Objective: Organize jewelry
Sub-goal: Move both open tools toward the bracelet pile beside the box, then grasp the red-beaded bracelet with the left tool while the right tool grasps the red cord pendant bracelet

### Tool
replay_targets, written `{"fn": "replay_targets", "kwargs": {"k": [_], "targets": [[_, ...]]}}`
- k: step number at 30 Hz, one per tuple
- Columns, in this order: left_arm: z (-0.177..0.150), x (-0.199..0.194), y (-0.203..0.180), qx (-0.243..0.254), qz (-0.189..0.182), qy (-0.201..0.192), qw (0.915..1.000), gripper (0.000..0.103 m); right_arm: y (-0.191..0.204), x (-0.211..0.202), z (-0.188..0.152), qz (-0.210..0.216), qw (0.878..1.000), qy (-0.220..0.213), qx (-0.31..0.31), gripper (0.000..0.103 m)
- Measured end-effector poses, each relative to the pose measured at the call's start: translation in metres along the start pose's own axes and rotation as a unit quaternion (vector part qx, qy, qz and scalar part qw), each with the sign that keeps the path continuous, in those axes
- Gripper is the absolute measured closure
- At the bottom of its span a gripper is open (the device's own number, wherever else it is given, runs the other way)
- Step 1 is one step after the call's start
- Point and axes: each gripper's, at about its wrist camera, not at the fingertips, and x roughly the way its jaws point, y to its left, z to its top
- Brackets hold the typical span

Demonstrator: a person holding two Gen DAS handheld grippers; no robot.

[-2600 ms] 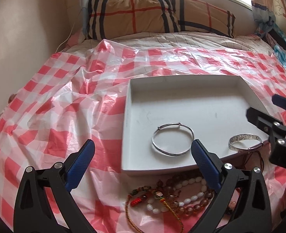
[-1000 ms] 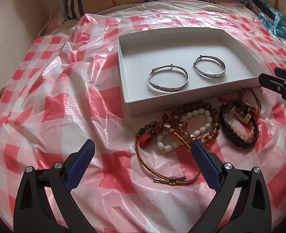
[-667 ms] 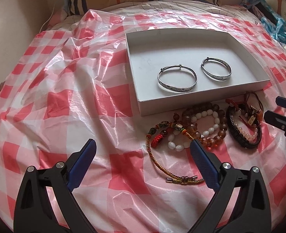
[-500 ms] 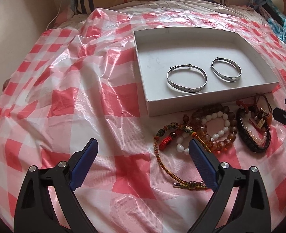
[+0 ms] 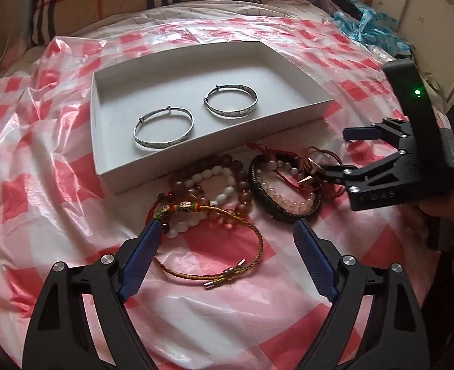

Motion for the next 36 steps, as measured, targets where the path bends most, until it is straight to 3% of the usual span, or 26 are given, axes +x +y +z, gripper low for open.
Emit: {"fn": "replay_targets", "kwargs": {"k": [7,12,14,15,16,17,18,20,21,25,27,29,31,32,33,34,36], "targets": [[0.002,0.001,0.051,-0.110,0.094,-0.004,0.9895,0.019,-0.011,-0.009,0.004,-0.008,0.999,-0.028,0.030,0.011],[0.002,0.003,0.045,-0.082,0.096,-0.001,0.9920,0.021,0.000,-0.007,0.006,-0.014,0.999,-0.030,0.008,0.011],[0.000,0.006,0.036,-0.054,0.103,0.001,0.9932,0.028,0.004,-0.004,0.005,-0.013,1.000,-0.026,0.000,0.012],[0.000,0.010,0.032,-0.040,0.105,0.006,0.9936,0.032,0.006,-0.003,0.004,-0.012,1.000,-0.024,-0.004,0.017],[-0.001,0.013,0.028,-0.030,0.099,0.014,0.9945,0.046,0.008,-0.002,0.004,-0.004,1.000,-0.021,-0.006,0.021],[-0.001,0.014,0.024,-0.020,0.086,0.021,0.9959,0.058,0.009,-0.001,0.003,0.008,1.000,-0.018,-0.006,0.034],[-0.002,0.012,0.021,-0.008,0.079,0.018,0.9966,0.064,0.011,-0.001,0.003,0.016,1.000,-0.017,-0.007,0.049],[-0.001,0.006,0.015,0.006,0.064,0.007,0.9979,0.075,0.011,-0.002,0.002,0.023,1.000,-0.016,-0.007,0.070],[0.000,0.002,0.015,0.003,0.055,0.002,0.9985,0.076,0.010,-0.003,0.002,0.029,0.999,-0.017,-0.003,0.074],[0.000,-0.001,0.021,-0.009,0.062,-0.003,0.9980,0.075,0.000,-0.005,0.004,0.034,0.999,-0.019,0.022,0.074],[0.000,0.002,0.023,-0.014,0.071,0.004,0.9974,0.072,-0.002,-0.002,0.003,0.030,0.999,-0.016,0.027,0.062],[-0.001,0.007,0.022,-0.012,0.076,0.009,0.9970,0.064,0.001,0.000,0.002,0.025,0.999,-0.015,0.020,0.061],[-0.003,0.013,0.022,-0.007,0.082,0.016,0.9965,0.064,0.005,0.002,0.002,0.017,1.000,-0.013,0.008,0.061],[-0.003,0.016,0.020,0.000,0.086,0.020,0.9961,0.068,0.007,0.002,0.002,0.022,1.000,-0.012,0.006,0.065],[-0.003,0.016,0.017,0.008,0.087,0.021,0.9960,0.074,0.007,0.001,0.002,0.033,0.999,-0.012,0.008,0.081],[-0.002,0.013,0.015,0.015,0.087,0.017,0.9959,0.086,0.006,0.000,0.001,0.042,0.999,-0.013,0.011,0.088],[0.000,0.003,0.015,0.010,0.067,-0.001,0.9977,0.098,0.002,-0.004,0.001,0.058,0.998,-0.019,0.023,0.096]]}}
